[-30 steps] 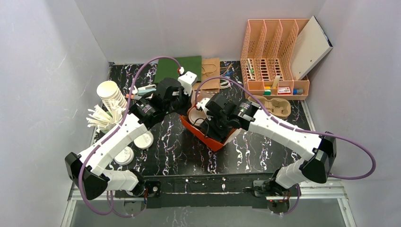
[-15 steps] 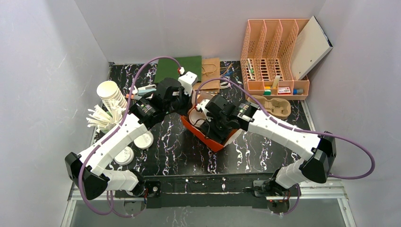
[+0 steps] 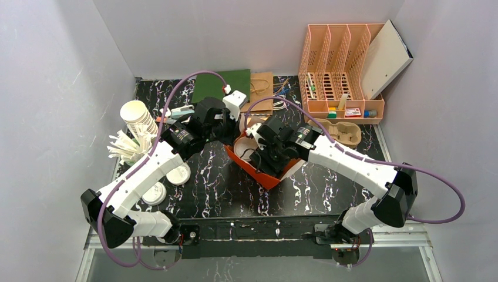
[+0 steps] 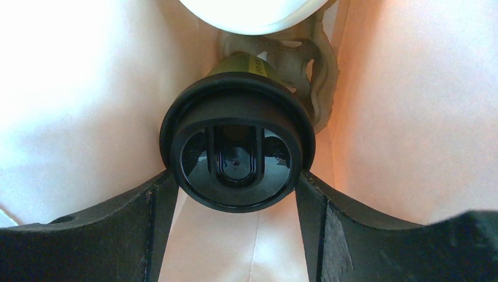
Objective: Pack the takeout coffee
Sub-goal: Place the coffee cup on the cup tray.
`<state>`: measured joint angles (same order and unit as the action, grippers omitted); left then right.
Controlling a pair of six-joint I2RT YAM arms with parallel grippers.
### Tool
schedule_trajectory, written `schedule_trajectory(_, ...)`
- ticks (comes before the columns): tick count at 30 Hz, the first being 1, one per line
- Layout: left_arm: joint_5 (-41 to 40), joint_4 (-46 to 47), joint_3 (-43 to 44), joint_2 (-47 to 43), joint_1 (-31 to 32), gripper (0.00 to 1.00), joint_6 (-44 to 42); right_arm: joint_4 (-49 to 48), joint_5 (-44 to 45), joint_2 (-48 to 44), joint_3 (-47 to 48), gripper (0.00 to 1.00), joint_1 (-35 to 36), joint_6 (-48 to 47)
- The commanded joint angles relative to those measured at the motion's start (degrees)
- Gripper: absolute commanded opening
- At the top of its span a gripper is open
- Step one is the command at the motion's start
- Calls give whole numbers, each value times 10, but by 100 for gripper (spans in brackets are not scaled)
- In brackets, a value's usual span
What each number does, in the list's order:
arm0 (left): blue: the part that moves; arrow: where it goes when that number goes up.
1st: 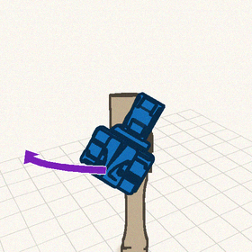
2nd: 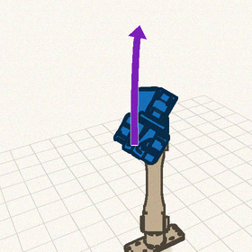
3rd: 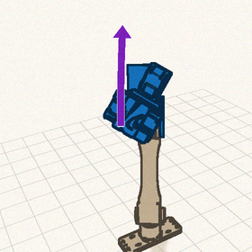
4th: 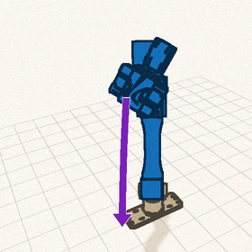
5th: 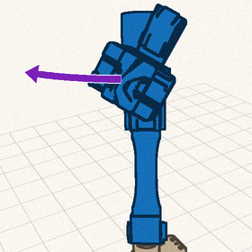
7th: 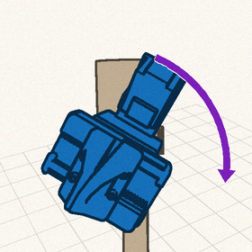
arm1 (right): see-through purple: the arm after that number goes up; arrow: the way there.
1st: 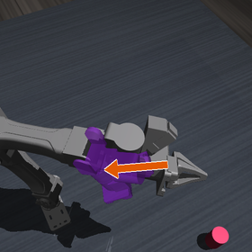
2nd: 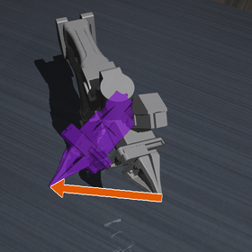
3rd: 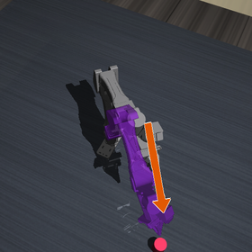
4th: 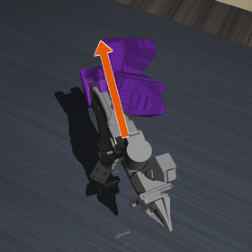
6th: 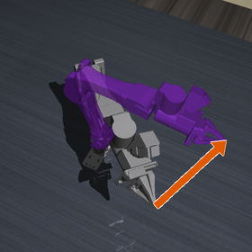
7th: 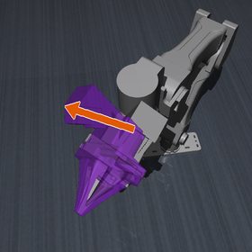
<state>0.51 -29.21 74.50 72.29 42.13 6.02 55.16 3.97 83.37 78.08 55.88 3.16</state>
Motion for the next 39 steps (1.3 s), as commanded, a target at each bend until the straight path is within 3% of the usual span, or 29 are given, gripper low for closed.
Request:
schedule_trajectory(1, 32, -24, 1, -5, 4, 0, -8, 1, -17, 5, -2, 31, -9, -3)
schedule_trajectory(11, 29, -40, 5, -3, 4, 0, -13, 32, -17, 22, 42, 32, -13, -11)
schedule_trajectory(39, 44, -54, -16, -5, 4, 0, -13, 42, -44, 34, 4, 32, -13, -13)
